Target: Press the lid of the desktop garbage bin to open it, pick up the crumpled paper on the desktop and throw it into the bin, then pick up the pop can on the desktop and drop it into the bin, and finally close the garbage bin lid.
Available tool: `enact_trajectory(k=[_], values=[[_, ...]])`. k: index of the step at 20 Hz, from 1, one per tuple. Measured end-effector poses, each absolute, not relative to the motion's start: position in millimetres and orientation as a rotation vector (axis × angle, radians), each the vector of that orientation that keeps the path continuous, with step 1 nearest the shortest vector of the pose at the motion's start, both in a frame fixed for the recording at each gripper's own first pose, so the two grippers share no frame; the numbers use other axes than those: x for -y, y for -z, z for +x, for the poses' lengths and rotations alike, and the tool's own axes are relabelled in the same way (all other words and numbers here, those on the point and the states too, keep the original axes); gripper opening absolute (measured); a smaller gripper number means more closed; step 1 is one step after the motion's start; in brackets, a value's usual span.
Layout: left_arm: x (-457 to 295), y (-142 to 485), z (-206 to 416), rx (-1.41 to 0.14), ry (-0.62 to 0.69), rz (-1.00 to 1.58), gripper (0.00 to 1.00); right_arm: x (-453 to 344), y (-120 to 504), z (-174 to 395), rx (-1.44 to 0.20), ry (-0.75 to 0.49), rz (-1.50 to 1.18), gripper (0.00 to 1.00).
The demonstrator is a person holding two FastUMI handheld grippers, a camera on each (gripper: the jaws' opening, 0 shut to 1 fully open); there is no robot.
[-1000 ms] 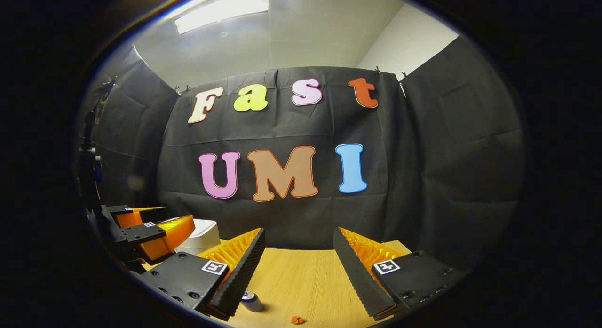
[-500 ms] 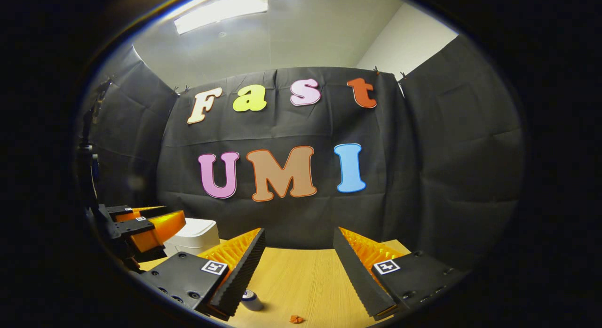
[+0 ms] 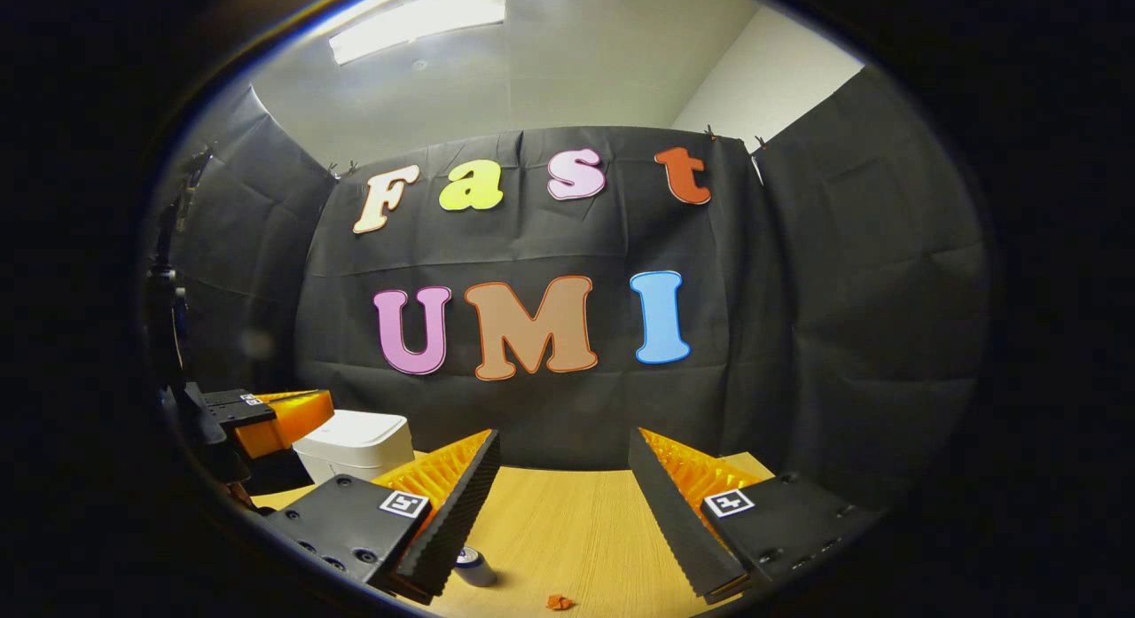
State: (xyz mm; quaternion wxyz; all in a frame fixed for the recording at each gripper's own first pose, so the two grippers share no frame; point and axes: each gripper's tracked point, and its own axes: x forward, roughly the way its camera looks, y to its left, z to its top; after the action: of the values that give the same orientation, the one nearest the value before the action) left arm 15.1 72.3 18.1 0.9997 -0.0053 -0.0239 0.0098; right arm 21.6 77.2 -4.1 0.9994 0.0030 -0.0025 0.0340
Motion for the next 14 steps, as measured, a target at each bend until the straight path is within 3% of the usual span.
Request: enact_trajectory(k=[14], values=[[-179.2, -21.7, 60.0, 0.034, -0.180, 0.032, 0.00, -76.4, 12.8, 23.8, -0.014, -0.013, -0.010, 0.96]])
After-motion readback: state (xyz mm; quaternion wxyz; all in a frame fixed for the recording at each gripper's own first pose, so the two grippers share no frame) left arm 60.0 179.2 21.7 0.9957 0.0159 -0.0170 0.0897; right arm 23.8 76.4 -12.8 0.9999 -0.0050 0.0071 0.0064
